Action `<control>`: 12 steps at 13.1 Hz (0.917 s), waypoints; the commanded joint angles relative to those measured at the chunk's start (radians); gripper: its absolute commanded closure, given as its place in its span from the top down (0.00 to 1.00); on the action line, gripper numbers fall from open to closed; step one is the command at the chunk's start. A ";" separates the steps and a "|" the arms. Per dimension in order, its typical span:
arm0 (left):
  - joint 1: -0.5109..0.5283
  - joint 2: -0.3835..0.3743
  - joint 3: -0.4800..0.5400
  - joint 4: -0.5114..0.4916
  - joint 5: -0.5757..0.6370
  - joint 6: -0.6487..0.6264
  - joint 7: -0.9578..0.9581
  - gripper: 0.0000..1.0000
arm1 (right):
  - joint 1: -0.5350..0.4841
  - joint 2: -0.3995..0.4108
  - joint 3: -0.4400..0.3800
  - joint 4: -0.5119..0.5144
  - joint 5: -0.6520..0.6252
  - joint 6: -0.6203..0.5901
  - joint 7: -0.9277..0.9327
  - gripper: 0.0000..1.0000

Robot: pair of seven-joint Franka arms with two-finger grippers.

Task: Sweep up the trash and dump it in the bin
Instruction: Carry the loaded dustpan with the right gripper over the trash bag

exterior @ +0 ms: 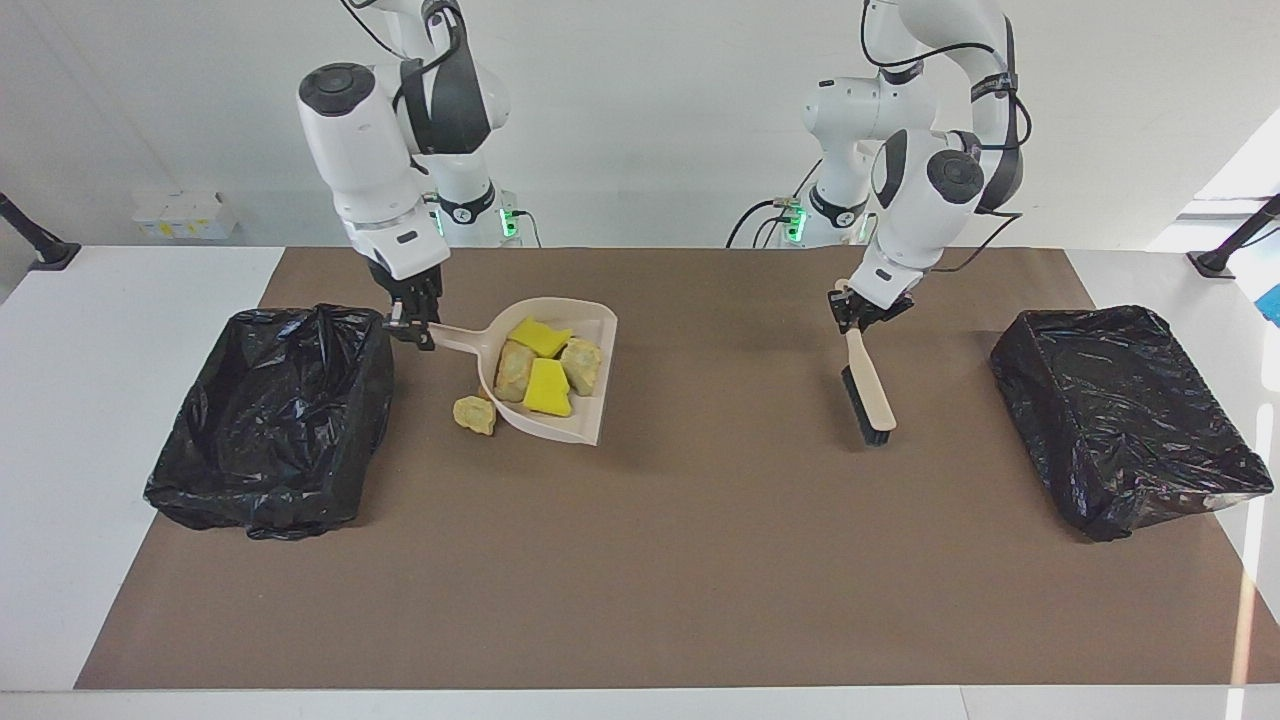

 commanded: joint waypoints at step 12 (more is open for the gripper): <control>-0.536 -0.043 0.000 -0.097 -0.167 0.093 -0.429 0.00 | -0.450 0.040 -0.118 0.094 -0.167 0.133 -0.515 0.00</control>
